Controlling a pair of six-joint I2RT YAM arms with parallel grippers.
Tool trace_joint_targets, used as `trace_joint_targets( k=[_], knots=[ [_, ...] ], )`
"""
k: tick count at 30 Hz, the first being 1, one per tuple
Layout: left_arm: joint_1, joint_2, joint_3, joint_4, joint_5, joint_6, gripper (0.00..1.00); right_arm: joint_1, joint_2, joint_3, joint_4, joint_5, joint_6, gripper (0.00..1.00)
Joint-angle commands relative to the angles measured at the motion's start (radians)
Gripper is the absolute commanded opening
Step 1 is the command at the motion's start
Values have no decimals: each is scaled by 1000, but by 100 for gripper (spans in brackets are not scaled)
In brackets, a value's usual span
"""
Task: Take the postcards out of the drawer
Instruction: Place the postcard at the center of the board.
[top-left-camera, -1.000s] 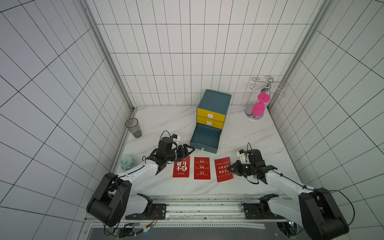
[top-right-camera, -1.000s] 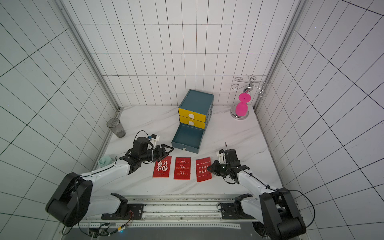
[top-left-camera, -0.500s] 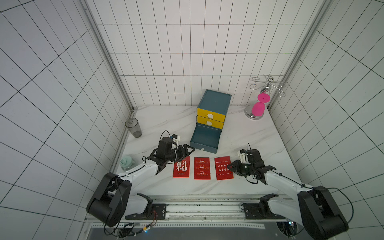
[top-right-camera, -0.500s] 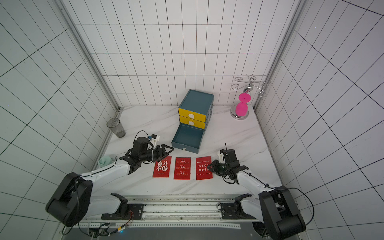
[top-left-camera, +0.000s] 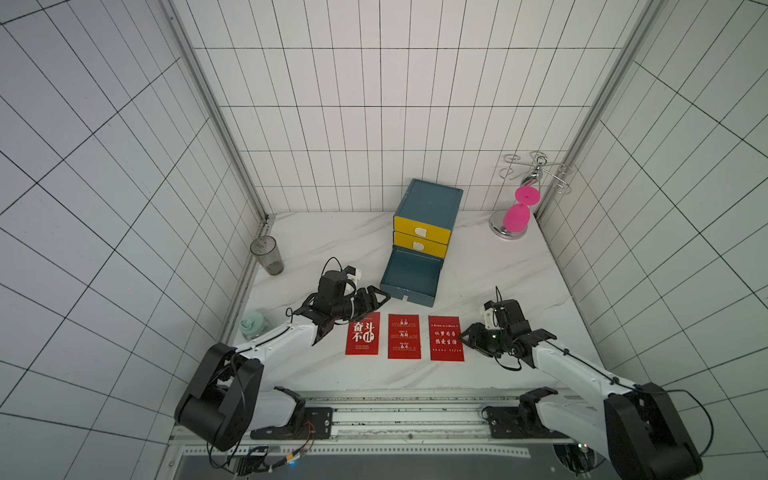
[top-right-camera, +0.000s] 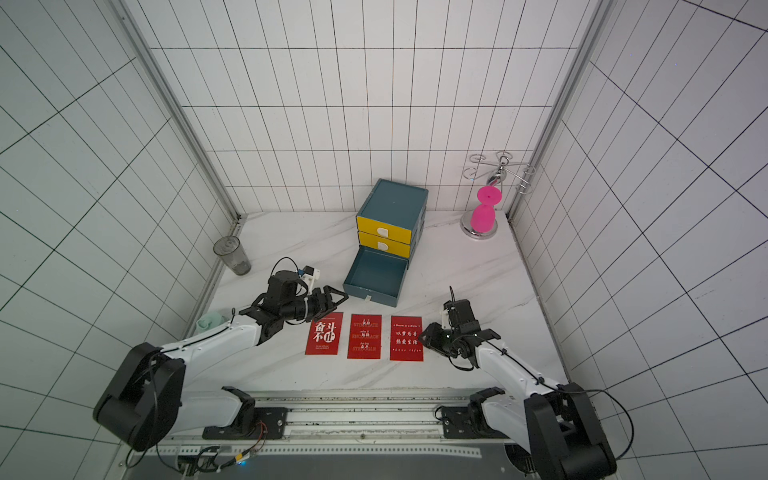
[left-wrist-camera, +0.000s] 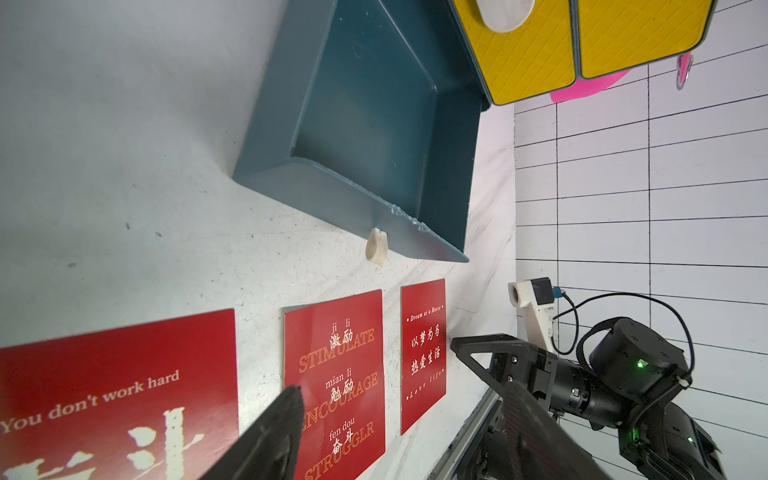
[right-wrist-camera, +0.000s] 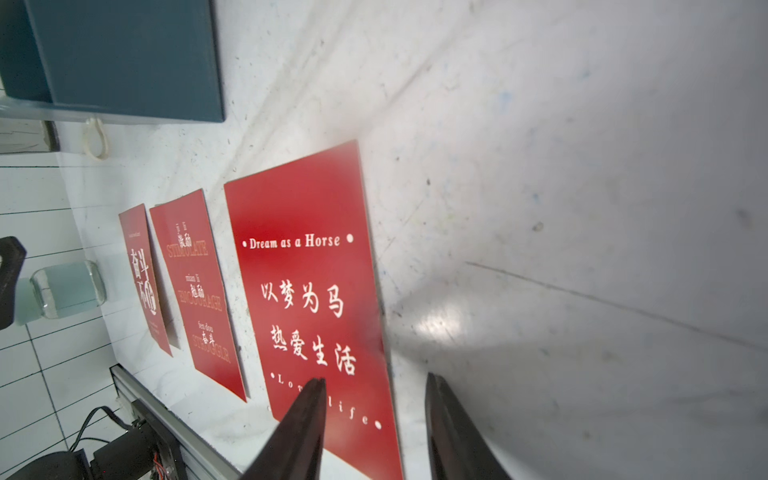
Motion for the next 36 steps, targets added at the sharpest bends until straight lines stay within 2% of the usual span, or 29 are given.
trace_joint_targets(
  k=[1, 11, 19, 36],
  knots=[
    [7, 21, 32, -26, -31, 49, 74, 8, -13, 54, -105, 48, -31, 44],
    [12, 17, 37, -40, -28, 46, 73, 8, -20, 88, -159, 43, -78, 45],
    [13, -20, 30, -83, -62, 65, 73, 8, 100, 94, -50, 23, -74, 45],
    [18, 64, 78, -123, -67, 116, 73, 2, 299, 211, 25, 12, -128, 46]
  ],
)
